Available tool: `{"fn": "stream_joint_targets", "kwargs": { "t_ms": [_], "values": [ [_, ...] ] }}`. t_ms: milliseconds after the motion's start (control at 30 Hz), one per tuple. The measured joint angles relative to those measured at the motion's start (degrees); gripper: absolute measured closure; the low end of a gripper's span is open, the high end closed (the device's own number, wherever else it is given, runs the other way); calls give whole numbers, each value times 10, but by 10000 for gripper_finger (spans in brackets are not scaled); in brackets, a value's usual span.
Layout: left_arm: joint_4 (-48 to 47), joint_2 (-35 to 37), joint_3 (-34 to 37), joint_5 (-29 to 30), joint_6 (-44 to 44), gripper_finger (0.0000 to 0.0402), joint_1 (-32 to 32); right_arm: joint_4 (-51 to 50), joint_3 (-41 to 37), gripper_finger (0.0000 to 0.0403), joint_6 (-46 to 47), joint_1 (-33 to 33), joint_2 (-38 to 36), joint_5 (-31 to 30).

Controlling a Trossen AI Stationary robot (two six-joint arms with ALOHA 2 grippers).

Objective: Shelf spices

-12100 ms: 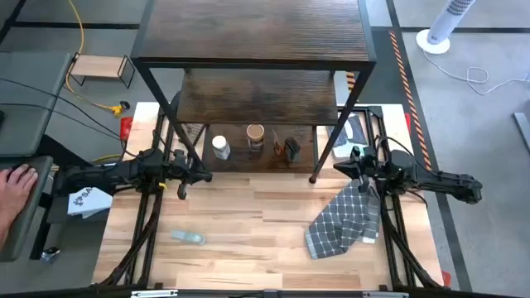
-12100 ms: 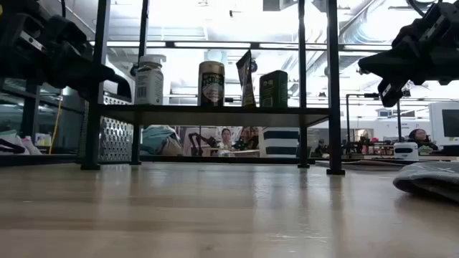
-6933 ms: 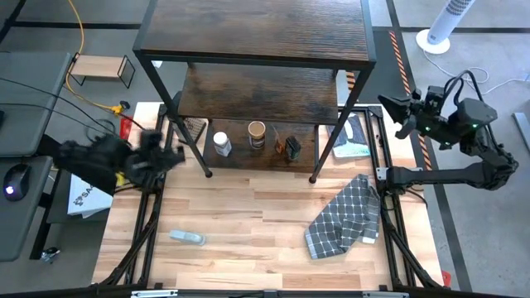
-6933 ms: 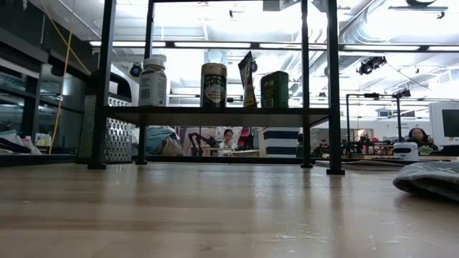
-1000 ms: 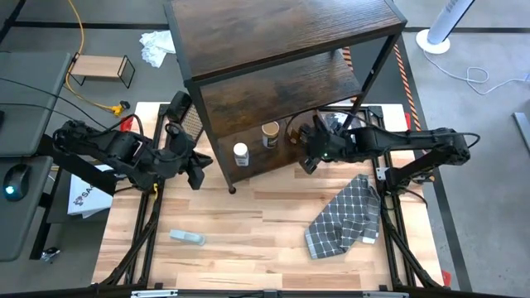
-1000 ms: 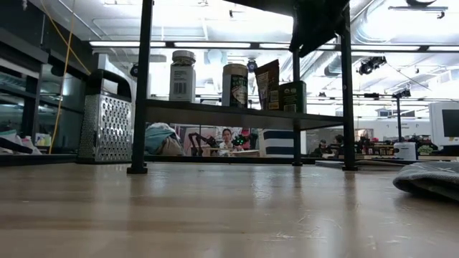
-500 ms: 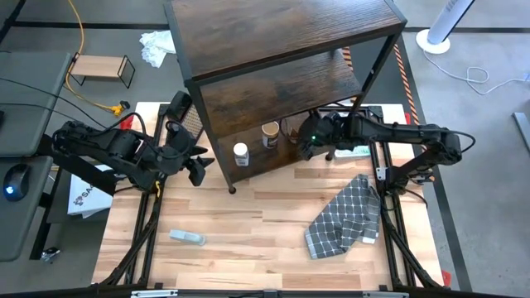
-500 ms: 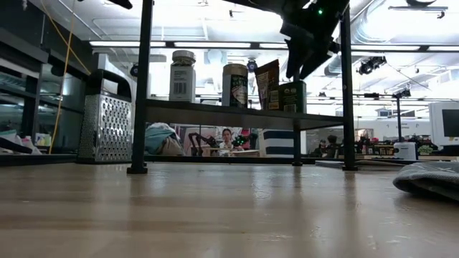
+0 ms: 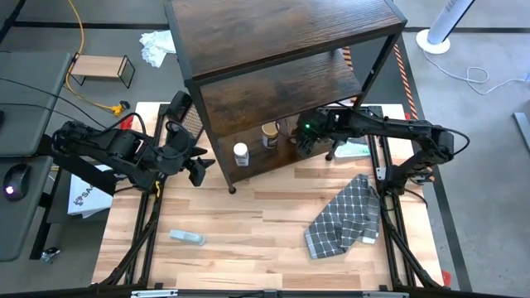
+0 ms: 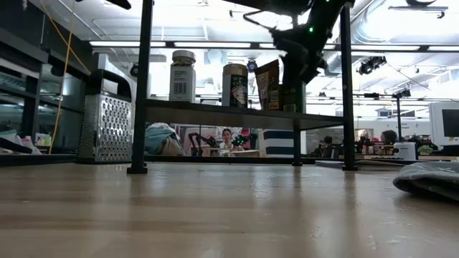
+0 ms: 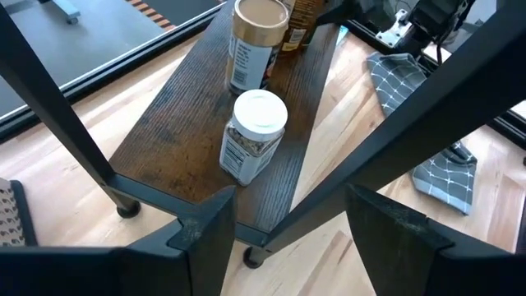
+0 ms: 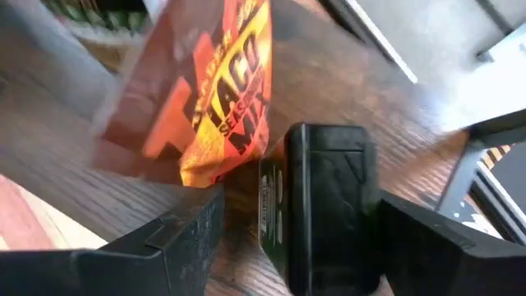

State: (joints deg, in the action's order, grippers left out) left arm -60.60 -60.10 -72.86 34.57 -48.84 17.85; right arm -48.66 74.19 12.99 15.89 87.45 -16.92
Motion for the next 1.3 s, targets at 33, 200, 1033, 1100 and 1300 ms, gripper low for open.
{"fn": "stream_joint_targets", "kwargs": {
  "t_ms": [33, 200, 1033, 1100, 1300],
  "values": [
    [0, 0, 0, 0, 0, 178, 0, 0, 0, 123, -4, 1, 6, 1],
    [0, 0, 0, 3, -1, 178, 0, 1, 0, 130, -15, 6, 24, 9],
    [-12, 49, 0, 17, 106, 178, 0, -145, 0, 294, 305, -284, -148, 36],
    [-17, 51, 0, 20, 110, 178, 0, -130, 0, 294, 319, -307, -135, 14],
    [-15, 50, 0, 20, 86, 178, 0, -8, 0, 294, 263, -334, -99, 16]
  ]
}}
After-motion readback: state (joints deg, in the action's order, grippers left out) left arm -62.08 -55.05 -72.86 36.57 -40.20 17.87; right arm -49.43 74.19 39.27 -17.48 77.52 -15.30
